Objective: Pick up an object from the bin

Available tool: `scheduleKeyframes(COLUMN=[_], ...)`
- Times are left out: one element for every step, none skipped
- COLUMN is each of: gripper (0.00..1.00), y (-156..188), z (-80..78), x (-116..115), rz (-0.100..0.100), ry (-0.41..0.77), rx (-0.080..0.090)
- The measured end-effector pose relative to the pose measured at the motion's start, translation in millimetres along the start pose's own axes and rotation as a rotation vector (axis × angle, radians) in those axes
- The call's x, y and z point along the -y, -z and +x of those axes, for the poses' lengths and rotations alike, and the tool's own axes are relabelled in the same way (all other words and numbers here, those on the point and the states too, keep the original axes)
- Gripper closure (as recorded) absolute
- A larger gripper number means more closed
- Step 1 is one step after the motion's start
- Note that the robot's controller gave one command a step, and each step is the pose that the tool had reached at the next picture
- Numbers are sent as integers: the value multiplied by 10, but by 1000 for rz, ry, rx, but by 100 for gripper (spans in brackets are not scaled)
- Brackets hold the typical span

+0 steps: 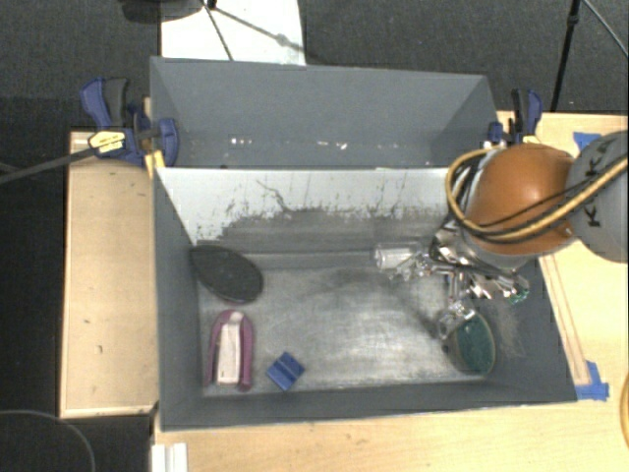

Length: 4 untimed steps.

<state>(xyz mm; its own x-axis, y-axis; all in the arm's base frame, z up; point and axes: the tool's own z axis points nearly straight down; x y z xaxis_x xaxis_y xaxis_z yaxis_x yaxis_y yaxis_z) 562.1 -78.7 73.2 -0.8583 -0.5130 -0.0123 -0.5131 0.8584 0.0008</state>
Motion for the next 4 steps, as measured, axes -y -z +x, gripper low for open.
scheduleKeyframes(gripper=[0, 0, 0, 0], y=[832, 301, 347, 487], z=[-474, 34, 14, -607], x=[-150, 93, 257, -577], rz=[6, -1, 0, -3], ry=[-34, 348, 547, 689], rx=[0, -4, 6, -4])
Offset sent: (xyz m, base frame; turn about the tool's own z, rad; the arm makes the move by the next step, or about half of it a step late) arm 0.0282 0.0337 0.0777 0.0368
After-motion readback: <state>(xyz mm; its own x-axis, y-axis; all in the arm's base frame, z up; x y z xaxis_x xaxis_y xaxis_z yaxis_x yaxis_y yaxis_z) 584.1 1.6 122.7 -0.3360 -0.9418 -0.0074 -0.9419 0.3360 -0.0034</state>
